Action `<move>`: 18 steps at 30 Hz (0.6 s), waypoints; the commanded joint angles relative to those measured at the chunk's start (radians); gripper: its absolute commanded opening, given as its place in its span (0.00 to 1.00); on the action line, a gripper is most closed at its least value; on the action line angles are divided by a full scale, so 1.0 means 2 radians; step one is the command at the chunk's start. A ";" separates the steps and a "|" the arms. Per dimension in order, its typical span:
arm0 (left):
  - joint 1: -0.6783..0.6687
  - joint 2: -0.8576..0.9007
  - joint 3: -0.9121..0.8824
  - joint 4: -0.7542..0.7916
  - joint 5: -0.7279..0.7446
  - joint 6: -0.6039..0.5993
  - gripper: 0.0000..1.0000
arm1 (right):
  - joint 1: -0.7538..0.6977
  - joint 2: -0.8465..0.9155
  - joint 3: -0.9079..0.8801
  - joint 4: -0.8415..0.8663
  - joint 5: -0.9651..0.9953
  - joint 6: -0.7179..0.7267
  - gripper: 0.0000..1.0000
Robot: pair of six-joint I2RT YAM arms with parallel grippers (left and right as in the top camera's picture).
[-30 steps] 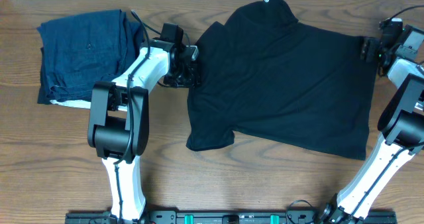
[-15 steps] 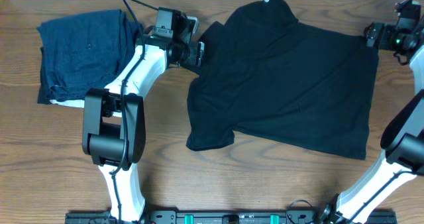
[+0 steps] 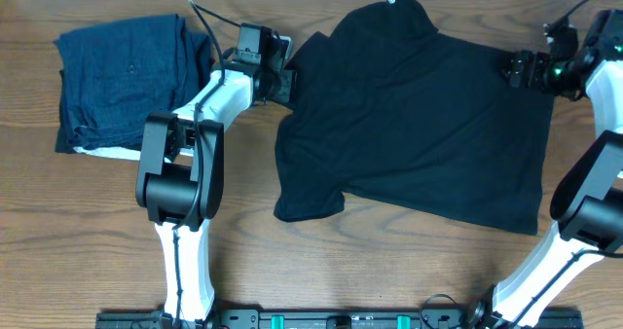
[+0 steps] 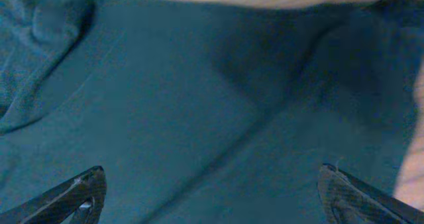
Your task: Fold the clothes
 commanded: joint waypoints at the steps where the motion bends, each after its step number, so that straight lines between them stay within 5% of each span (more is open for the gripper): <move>1: 0.001 0.016 0.003 -0.030 -0.039 0.002 0.46 | 0.013 0.003 -0.003 -0.016 -0.007 0.005 0.99; 12: 0.001 0.016 0.003 -0.182 -0.100 -0.013 0.46 | 0.016 0.003 -0.003 -0.137 0.023 0.029 0.99; 18: 0.002 0.016 0.003 -0.196 -0.100 -0.053 0.45 | 0.018 0.003 -0.006 -0.196 0.108 0.078 0.99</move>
